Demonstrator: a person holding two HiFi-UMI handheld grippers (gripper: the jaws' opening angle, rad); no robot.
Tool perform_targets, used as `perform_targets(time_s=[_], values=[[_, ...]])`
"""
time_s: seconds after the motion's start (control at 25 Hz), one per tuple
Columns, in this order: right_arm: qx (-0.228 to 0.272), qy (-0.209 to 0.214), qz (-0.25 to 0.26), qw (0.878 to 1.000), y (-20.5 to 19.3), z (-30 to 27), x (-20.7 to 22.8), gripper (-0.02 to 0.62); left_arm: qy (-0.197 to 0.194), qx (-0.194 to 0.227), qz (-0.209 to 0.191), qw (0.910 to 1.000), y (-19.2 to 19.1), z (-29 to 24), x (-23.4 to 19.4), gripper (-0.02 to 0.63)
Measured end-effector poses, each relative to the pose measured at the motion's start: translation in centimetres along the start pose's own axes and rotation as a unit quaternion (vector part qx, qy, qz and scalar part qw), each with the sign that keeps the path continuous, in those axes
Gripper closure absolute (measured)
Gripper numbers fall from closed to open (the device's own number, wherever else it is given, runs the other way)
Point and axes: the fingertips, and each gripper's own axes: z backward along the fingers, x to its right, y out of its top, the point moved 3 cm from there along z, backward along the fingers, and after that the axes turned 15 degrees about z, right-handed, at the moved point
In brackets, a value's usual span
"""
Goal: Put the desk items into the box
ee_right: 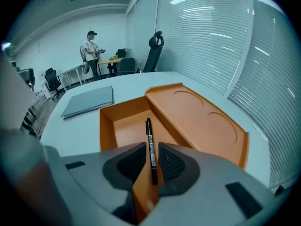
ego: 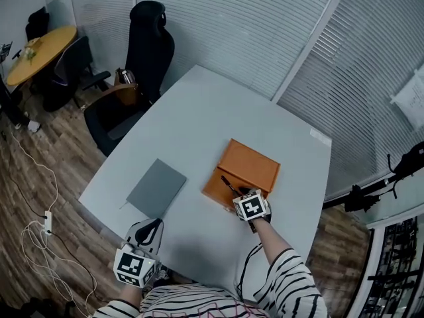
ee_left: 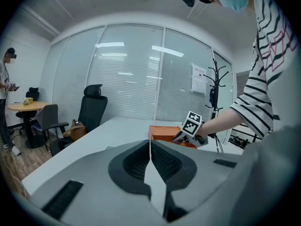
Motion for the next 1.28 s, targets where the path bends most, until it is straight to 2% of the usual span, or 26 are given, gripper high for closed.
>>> perform_targets(time_s=[0.4, 0.64, 1.0, 1.28], values=[[0.088, -0.05, -0.09, 0.991, 0.6, 5.9, -0.9, 0.512, -0.04, -0.006, -0.018, 0.999, 0.6, -0.5, 1.6, 0.577], [0.128, -0.092, -0.095, 0.983, 0.4, 10.0, -2.1, 0.538, -0.073, -0.009, -0.027, 0.9969, 0.7, -1.1, 2.9, 0.577], [0.18, -0.142, -0.141, 0.963, -1.3, 16.4, -5.3, 0.558, -0.132, -0.016, -0.044, 0.9901, 0.5, -1.2, 5.7, 0.577], [0.228, -0.189, -0.175, 0.939, -2.1, 22.0, -8.1, 0.563, -0.181, -0.029, -0.06, 0.9813, -0.1, -0.7, 7.3, 0.577]])
